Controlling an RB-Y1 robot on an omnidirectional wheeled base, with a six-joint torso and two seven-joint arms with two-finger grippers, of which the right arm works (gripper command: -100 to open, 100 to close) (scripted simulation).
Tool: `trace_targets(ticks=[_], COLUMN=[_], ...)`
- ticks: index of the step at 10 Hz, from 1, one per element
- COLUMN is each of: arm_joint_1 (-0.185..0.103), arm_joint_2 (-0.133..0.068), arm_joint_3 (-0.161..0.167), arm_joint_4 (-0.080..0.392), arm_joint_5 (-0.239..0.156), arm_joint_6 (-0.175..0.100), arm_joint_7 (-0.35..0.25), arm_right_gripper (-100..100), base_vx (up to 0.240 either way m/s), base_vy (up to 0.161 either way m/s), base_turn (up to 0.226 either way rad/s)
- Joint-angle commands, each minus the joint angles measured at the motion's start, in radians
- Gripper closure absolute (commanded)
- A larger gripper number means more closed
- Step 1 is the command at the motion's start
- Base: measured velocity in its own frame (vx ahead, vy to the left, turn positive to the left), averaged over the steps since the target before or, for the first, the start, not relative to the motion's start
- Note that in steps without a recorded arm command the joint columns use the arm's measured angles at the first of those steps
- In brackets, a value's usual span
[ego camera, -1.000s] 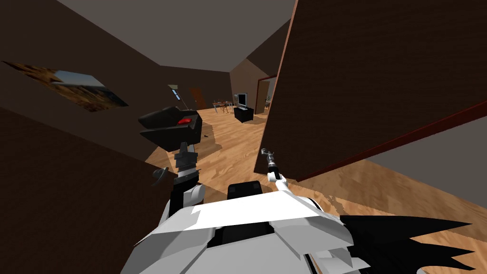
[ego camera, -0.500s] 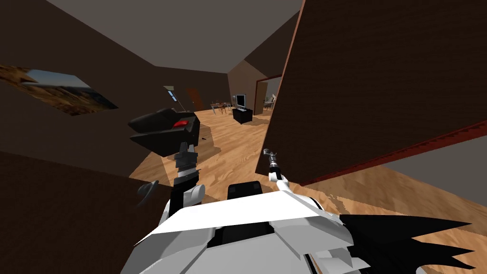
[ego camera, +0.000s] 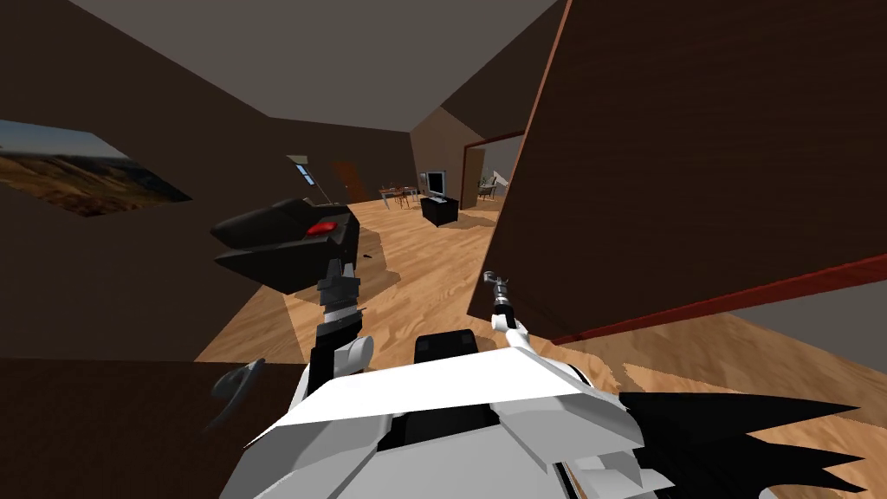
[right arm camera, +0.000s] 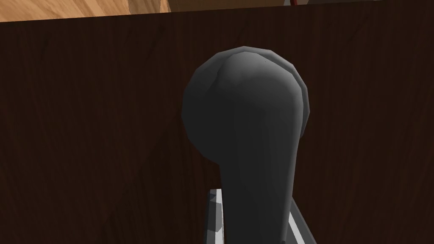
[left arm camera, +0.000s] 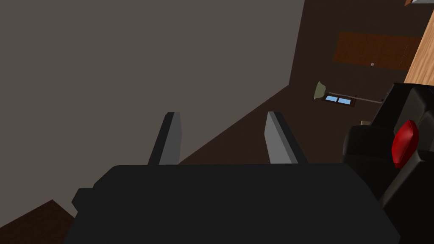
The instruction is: Push the door open
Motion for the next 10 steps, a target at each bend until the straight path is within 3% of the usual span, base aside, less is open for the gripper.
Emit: trace_targets(ticks=[1, 10], arm_joint_1=[0.000, 0.003], arm_joint_2=[-0.012, -0.005], arm_joint_3=[-0.025, -0.099], arm_joint_4=[0.000, 0.004], arm_joint_5=[-0.013, -0.055], arm_joint_6=[-0.006, -0.007], arm_joint_7=[0.006, 0.034], arm_right_gripper=[100, 100], base_vx=[0.191, 0.178], base_vy=[0.057, 0.038], base_turn=[-0.077, -0.055])
